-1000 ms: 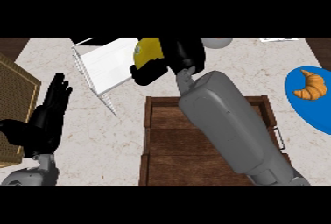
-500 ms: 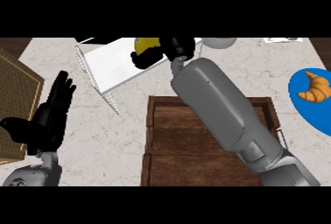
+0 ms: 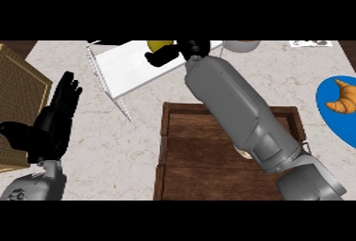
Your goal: Pick the lemon from the tray and place it in the tiered shelf
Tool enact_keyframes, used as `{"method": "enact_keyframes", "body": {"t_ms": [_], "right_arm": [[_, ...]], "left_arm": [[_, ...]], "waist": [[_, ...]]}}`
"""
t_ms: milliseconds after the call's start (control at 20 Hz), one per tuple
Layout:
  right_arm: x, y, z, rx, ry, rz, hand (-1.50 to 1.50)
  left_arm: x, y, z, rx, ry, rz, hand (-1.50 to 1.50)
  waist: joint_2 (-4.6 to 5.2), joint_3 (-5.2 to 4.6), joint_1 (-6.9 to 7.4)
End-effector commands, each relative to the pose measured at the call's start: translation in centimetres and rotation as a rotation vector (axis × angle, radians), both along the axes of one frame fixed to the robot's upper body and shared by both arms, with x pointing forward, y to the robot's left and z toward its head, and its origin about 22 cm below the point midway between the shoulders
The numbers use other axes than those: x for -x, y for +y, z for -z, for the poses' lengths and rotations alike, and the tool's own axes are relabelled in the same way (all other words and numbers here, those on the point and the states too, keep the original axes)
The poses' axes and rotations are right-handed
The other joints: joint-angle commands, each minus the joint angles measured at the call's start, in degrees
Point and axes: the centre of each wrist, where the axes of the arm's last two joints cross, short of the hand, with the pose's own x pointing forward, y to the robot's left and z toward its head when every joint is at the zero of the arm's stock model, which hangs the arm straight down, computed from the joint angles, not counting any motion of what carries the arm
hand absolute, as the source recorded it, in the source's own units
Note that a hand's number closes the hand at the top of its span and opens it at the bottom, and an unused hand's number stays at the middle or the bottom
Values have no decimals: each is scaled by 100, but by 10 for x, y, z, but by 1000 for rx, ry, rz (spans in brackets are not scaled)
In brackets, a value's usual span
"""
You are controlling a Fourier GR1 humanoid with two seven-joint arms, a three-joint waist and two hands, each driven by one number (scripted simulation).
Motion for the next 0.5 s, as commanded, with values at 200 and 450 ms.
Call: {"method": "enact_keyframes", "body": {"t_ms": [200,450], "right_arm": [[-13,-7,5,-60,51,-62,-150],[-12,-4,-2,-144,-12,-102,-150]], "left_arm": [[-8,-6,3,8,8,16,0],[-5,-9,-6,-2,-11,8,0]], "waist": [[40,-1,34],[8,1,32]]}}
